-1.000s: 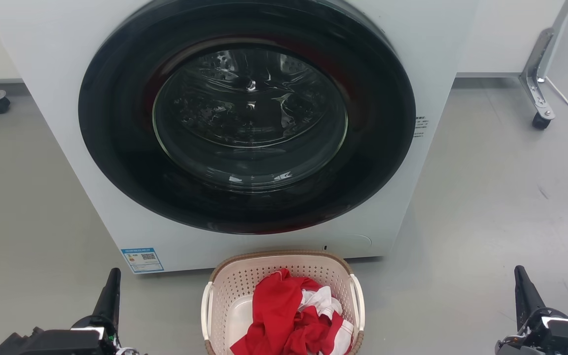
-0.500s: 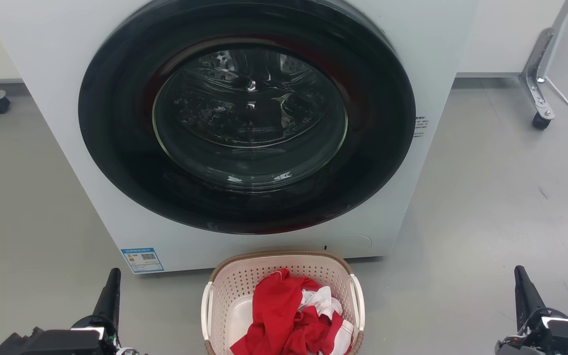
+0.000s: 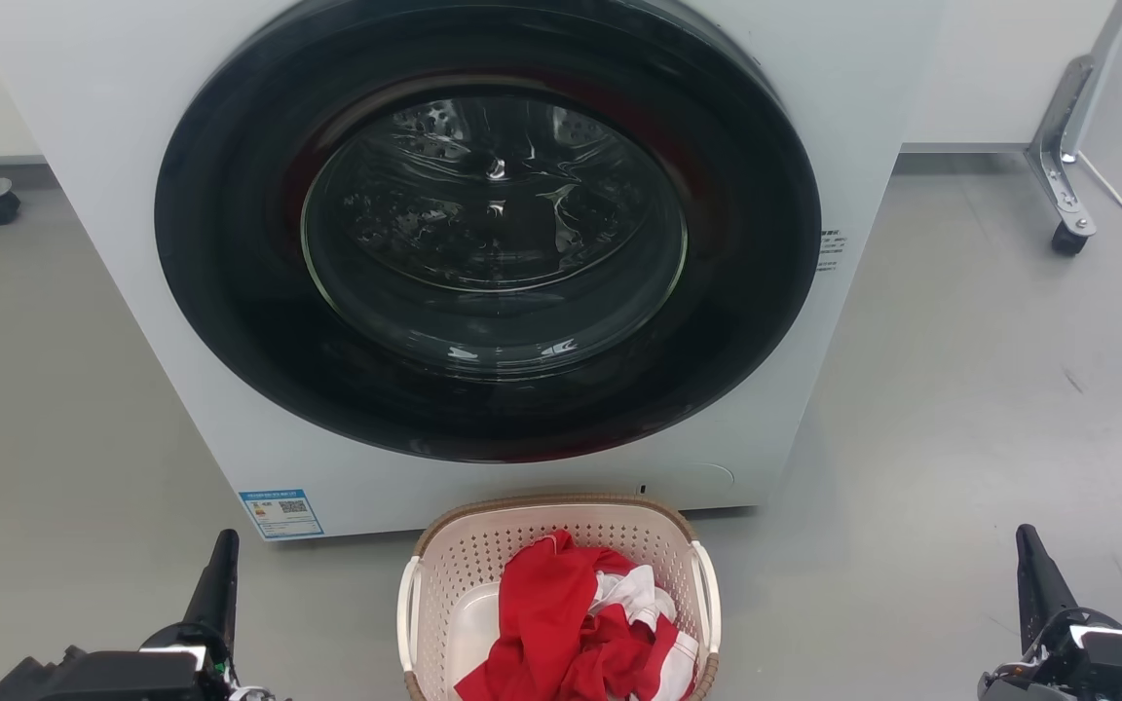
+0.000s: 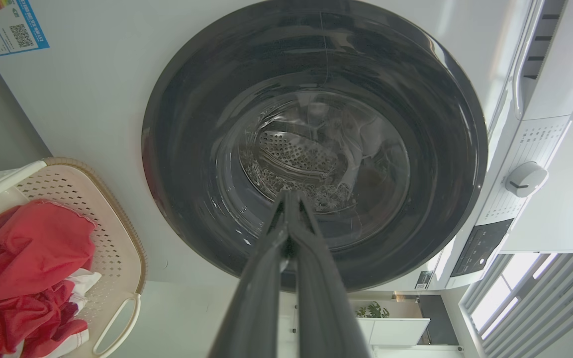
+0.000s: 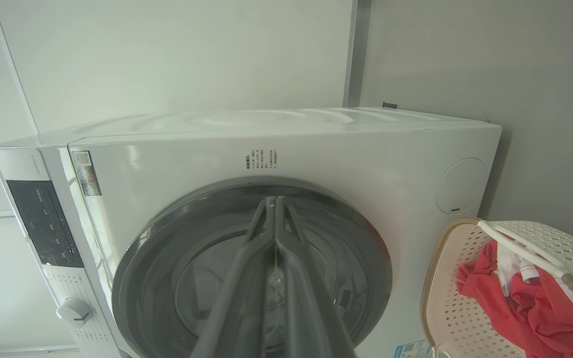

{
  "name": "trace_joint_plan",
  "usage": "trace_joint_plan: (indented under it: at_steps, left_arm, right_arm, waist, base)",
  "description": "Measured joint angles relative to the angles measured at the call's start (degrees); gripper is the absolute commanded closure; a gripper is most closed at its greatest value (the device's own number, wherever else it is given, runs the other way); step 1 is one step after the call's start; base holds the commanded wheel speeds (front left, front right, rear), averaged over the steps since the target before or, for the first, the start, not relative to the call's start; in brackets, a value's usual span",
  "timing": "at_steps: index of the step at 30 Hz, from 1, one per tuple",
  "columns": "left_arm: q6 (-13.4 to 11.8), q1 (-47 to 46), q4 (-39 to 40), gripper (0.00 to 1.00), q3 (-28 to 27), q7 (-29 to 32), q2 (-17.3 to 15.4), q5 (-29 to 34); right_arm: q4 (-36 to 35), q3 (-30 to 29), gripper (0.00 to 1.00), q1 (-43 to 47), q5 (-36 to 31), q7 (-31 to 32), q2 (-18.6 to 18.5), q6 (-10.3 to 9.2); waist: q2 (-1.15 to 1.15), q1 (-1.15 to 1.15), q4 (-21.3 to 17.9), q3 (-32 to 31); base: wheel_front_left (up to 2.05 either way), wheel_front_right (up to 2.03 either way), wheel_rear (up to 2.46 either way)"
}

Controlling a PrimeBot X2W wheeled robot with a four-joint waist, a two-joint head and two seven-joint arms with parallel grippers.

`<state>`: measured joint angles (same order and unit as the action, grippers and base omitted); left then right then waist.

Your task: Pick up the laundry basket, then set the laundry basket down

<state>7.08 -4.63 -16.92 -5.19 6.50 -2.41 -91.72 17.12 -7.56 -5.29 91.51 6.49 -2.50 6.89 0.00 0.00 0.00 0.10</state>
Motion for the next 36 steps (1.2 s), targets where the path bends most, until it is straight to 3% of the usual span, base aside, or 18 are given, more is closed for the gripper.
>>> trace_joint_plan:
  at_steps: [36]
  left_arm:
    - [0.0, 0.0, 0.01, 1.0, 0.0, 0.0, 0.01, 0.0]
  right_arm:
    - [-0.01, 0.0, 1.0, 0.0, 0.0, 0.0, 0.0, 0.0]
  waist:
    - [0.0, 0.0, 0.0, 0.01]
  base:
    - [0.0, 0.0, 0.0]
